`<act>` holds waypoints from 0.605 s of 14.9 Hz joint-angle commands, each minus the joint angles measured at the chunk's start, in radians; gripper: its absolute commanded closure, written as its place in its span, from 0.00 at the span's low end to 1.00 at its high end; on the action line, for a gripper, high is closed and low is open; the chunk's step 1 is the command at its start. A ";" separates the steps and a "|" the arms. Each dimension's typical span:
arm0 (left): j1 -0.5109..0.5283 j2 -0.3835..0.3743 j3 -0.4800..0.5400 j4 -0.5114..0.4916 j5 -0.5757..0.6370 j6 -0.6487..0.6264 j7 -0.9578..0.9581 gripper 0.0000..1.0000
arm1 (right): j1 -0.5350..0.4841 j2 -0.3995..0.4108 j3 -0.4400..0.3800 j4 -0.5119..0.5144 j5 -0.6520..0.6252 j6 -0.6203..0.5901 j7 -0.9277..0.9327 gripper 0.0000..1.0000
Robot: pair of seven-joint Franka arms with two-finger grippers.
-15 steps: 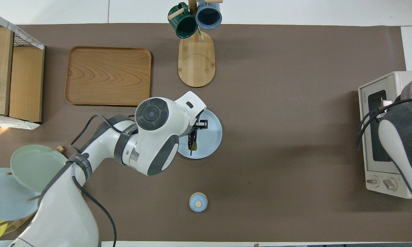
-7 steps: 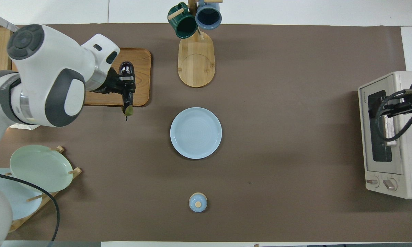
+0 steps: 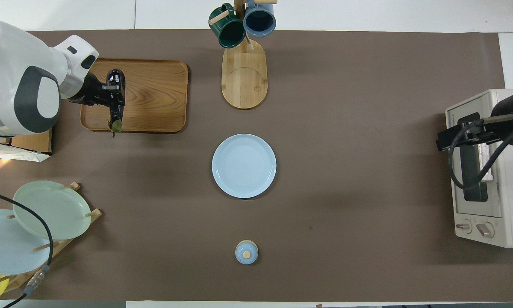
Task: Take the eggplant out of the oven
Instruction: 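Carry the eggplant with the left gripper to the wooden tray, then lower the eggplant onto the wooden tray and open the left gripper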
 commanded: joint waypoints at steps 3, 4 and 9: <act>-0.004 0.135 -0.008 0.085 0.040 0.122 0.003 1.00 | 0.056 -0.022 -0.056 -0.019 -0.050 -0.011 -0.013 0.00; -0.007 0.135 -0.008 0.076 0.046 0.127 0.003 1.00 | 0.056 -0.023 -0.056 -0.019 -0.050 -0.011 -0.008 0.00; -0.012 0.133 -0.007 0.057 0.048 0.147 0.004 1.00 | 0.048 -0.017 -0.056 -0.016 -0.050 0.021 -0.010 0.00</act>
